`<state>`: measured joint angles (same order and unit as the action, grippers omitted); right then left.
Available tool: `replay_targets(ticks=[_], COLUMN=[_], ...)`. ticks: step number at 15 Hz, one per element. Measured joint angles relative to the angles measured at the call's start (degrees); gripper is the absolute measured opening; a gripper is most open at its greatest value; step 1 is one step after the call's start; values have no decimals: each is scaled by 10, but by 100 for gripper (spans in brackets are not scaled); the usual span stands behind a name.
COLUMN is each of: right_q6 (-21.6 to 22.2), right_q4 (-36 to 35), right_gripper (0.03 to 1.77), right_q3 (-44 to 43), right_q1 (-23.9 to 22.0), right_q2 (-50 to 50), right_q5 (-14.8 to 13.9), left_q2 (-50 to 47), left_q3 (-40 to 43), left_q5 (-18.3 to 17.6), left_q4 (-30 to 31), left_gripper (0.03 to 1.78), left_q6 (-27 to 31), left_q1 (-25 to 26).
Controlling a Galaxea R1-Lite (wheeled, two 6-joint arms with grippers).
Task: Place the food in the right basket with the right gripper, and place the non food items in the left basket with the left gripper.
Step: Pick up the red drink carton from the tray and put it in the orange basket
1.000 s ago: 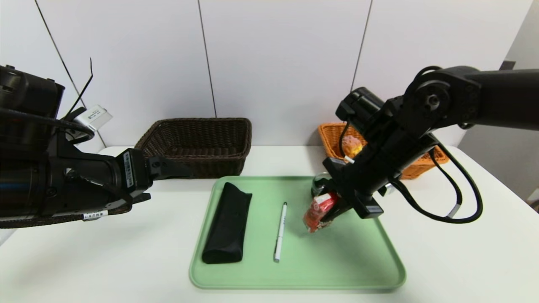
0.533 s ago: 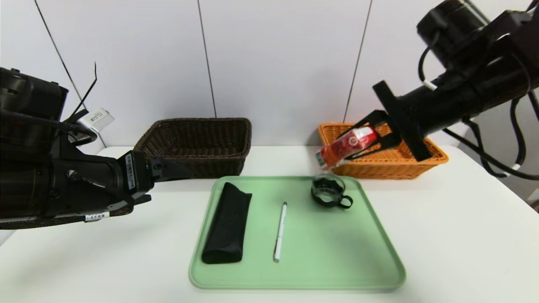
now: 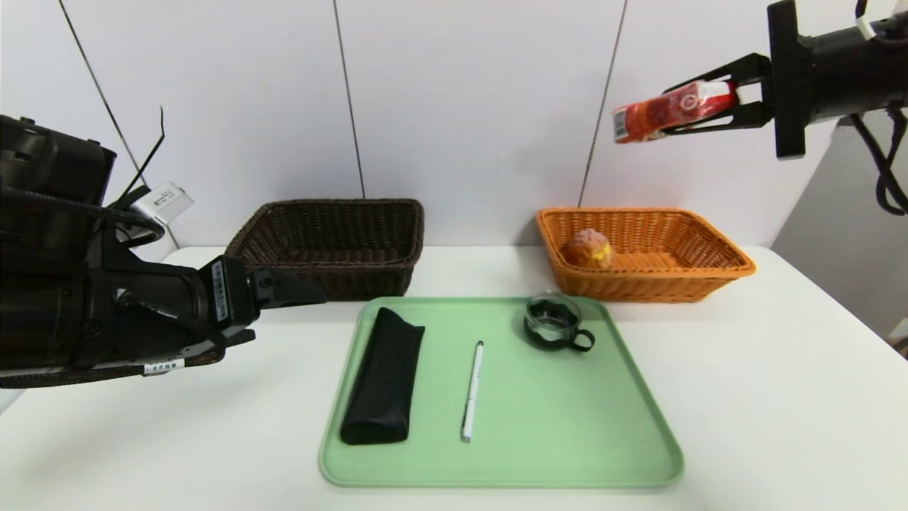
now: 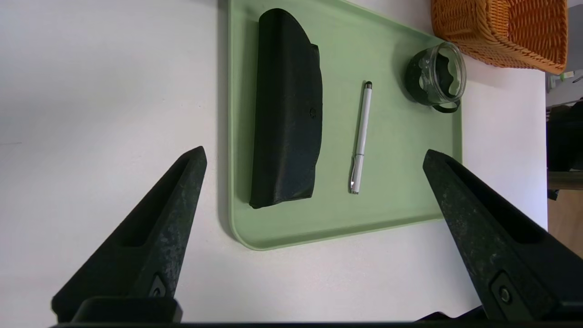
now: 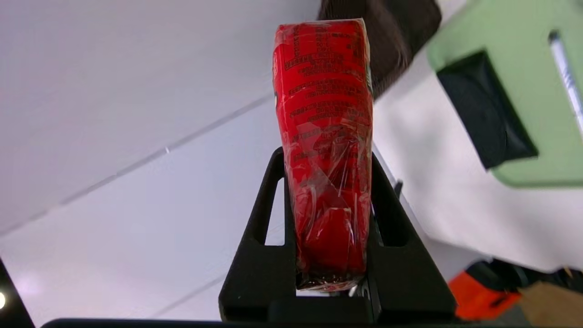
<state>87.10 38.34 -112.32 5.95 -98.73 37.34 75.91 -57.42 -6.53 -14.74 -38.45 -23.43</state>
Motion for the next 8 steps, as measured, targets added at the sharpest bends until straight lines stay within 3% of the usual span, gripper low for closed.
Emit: replay_targets(ticks=[4, 8], right_q6=[0, 2], right_q4=[2, 3], right_gripper=[37, 37], right_q3=[0, 0], right_q1=[-68, -94], right_q2=[-43, -108], right_q5=[-28, -50], left_q2=[0, 0], left_q3=[-1, 2], left_q5=[0, 0], left_q4=[0, 0], left_gripper=[169, 169], left_q6=[0, 0], left_q1=[0, 0])
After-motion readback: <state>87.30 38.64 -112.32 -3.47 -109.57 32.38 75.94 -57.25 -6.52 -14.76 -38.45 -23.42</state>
